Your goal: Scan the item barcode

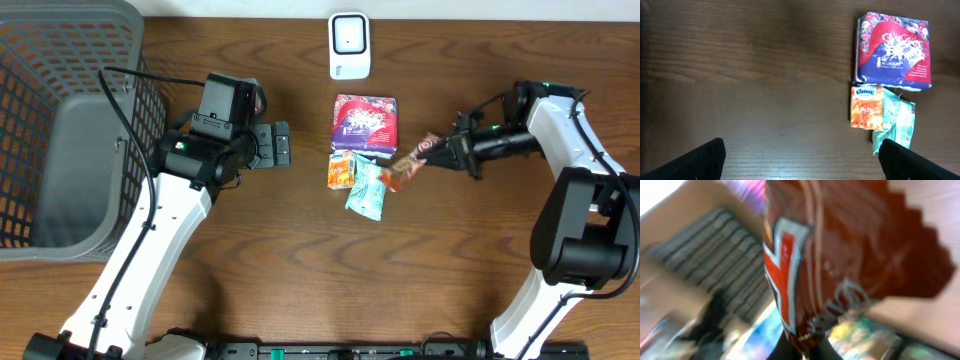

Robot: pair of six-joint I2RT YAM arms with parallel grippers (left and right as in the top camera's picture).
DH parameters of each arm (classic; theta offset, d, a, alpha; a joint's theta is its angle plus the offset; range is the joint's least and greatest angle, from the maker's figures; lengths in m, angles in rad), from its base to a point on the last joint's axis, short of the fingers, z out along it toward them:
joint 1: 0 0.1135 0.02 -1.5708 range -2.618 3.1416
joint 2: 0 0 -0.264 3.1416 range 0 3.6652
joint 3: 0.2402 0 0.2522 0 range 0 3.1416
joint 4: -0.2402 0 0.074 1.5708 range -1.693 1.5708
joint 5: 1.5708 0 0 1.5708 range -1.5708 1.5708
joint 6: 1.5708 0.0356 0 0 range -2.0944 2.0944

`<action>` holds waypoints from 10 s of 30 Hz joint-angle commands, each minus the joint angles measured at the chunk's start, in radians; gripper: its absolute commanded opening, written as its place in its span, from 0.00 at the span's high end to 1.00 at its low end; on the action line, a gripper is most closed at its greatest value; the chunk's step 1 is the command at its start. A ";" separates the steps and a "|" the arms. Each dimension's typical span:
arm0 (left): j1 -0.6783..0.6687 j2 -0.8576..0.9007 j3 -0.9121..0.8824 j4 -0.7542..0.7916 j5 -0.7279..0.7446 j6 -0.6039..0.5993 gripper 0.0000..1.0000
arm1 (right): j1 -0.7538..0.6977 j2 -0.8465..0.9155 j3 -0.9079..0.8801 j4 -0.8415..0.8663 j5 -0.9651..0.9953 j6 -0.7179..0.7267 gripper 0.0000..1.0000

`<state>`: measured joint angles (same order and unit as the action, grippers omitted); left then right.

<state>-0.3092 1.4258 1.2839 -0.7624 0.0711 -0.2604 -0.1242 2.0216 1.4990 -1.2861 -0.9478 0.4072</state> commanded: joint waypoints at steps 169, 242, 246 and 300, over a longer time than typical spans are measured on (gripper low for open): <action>0.003 0.005 0.013 -0.005 -0.012 0.009 0.02 | 0.217 -0.015 0.226 -0.057 1.355 0.328 0.99; 0.003 0.005 0.013 -0.005 -0.012 0.009 0.02 | 0.157 0.068 -0.077 0.102 1.014 0.026 0.99; 0.003 0.005 0.013 -0.005 -0.012 0.009 0.02 | 0.126 0.067 0.007 0.085 0.676 -0.153 0.99; 0.003 0.005 0.013 -0.005 -0.012 0.009 0.02 | -0.008 0.066 0.130 -0.119 0.681 -0.265 0.78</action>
<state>-0.3092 1.4258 1.2839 -0.7628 0.0715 -0.2604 -0.1715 2.1063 1.6169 -1.4254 -0.2855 0.1307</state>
